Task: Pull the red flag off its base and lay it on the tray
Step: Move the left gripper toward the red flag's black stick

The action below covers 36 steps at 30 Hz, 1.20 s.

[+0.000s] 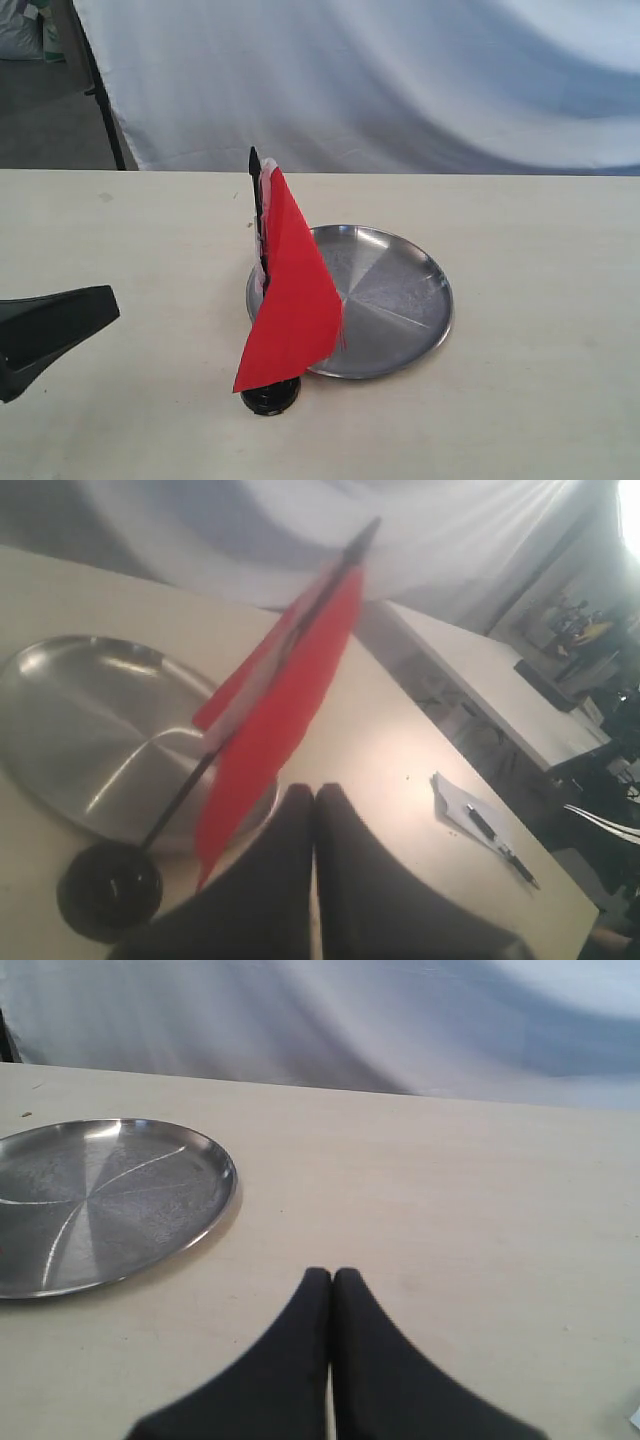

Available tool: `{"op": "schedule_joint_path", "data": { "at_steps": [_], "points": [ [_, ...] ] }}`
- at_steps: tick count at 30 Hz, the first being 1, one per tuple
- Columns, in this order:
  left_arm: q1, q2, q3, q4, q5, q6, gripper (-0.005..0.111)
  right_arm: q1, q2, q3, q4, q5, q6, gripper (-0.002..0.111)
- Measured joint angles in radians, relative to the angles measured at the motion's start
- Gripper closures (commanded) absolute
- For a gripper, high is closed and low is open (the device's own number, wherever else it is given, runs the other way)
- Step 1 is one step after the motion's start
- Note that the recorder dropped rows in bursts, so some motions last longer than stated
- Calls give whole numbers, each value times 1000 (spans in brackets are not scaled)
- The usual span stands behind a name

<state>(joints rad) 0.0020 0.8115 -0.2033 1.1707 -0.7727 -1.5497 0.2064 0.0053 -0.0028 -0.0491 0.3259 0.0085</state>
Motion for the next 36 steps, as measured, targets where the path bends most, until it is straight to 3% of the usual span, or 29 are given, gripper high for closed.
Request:
{"op": "schedule_joint_path", "data": {
  "at_steps": [11, 27, 36],
  "points": [
    [0, 98, 0, 0, -7, 2, 107, 0, 0, 0, 0, 0, 0, 109],
    [0, 102, 0, 85, -89, 39, 107, 0, 0, 0, 0, 0, 0, 109],
    [0, 107, 0, 36, -111, 41, 104, 0, 0, 0, 0, 0, 0, 109]
  ]
}}
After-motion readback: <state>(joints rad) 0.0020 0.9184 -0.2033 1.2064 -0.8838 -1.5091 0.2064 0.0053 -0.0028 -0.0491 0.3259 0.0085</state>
